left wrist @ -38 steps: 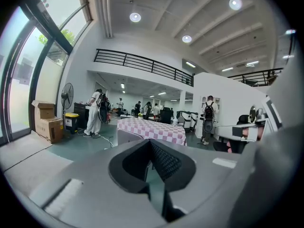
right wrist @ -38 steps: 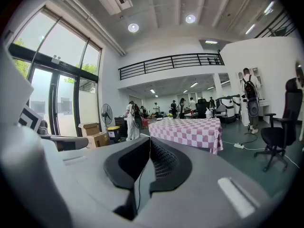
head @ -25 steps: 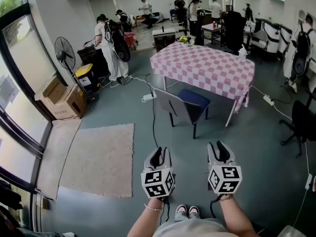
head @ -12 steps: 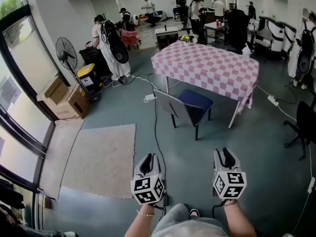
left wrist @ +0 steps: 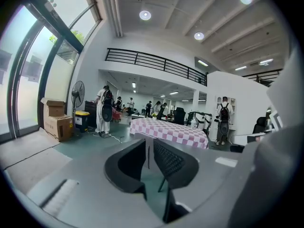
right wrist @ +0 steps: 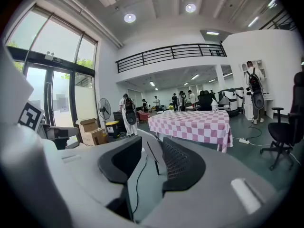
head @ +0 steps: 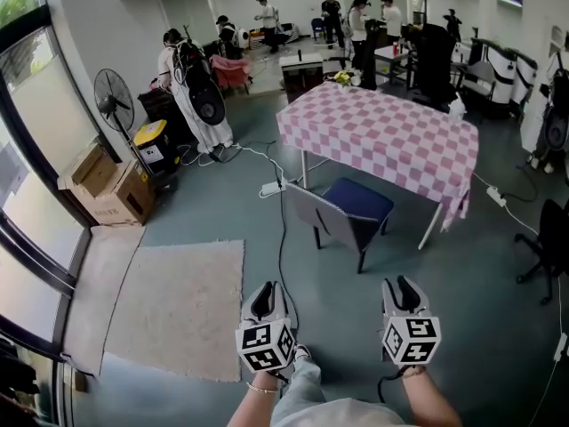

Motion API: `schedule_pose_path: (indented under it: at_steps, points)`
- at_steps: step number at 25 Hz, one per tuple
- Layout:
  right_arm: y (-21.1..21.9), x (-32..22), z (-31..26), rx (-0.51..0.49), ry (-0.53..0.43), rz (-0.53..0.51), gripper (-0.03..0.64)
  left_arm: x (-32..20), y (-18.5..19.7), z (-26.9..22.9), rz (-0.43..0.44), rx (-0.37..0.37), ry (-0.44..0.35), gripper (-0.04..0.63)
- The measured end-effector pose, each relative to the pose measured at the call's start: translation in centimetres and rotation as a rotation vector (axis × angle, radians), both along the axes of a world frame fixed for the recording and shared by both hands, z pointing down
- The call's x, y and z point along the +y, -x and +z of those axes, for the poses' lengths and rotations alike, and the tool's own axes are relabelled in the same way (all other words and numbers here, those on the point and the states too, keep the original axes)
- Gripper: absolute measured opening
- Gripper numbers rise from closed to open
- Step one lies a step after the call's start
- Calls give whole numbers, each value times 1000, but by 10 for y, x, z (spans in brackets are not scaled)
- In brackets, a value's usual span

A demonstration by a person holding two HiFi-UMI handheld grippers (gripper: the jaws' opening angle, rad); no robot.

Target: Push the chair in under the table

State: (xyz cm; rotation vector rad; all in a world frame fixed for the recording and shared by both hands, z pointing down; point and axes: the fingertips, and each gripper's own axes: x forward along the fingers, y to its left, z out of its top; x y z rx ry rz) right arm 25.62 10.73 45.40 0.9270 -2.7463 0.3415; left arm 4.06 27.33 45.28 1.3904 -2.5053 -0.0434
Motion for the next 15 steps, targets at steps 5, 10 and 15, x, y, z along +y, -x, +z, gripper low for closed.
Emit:
schedule_pose_path:
  at_steps: [5, 10, 15]
  points:
    - [81, -30, -11, -16, -10, 39, 123, -35, 87, -13, 38, -9, -19, 55]
    - [145, -61, -22, -39, -28, 100, 123, -68, 159, -17, 87, -12, -15, 55]
    - [155, -87, -23, -27, -26, 152, 124, -102, 181, -9, 129, 5, -2, 55]
